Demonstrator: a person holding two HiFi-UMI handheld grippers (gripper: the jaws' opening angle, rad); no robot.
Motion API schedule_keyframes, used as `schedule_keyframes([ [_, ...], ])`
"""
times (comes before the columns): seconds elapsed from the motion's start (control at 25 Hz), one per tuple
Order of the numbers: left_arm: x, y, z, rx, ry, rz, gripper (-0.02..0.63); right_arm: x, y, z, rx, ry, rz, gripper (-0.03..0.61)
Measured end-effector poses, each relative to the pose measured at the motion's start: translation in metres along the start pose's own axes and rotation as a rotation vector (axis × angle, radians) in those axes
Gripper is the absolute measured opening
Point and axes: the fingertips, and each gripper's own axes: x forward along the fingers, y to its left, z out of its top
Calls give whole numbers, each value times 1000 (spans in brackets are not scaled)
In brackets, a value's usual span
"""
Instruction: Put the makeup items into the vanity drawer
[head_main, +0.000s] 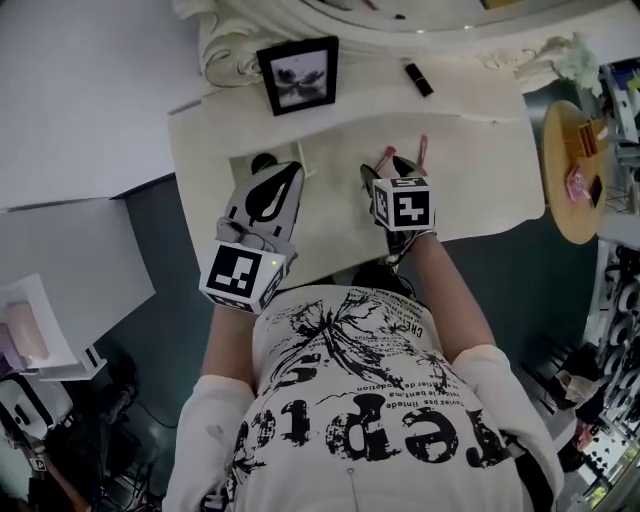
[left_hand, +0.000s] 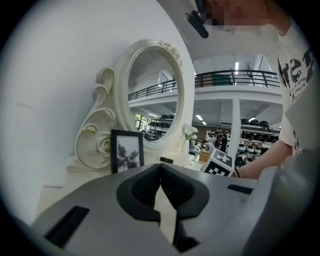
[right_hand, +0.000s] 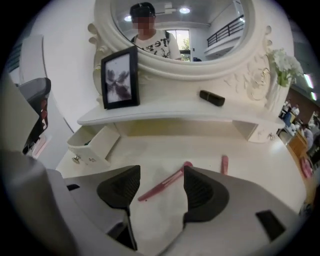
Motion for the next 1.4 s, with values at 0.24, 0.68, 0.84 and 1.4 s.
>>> schedule_keyframes([
  [0.24, 28, -18, -13, 8, 56, -60, 14, 21, -20, -22, 135, 44, -7, 260],
  [0.68, 34, -18, -19, -7, 72, -34, 14, 25, -35, -22, 73, 122, -61, 71],
  [0.84, 28, -16, -13, -7, 51, -12, 14, 22, -30, -22, 34, 154, -32, 61],
  [1.4, -32, -2, 19, 16, -51, 96, 14, -38, 70, 50, -269, -20, 245, 61],
])
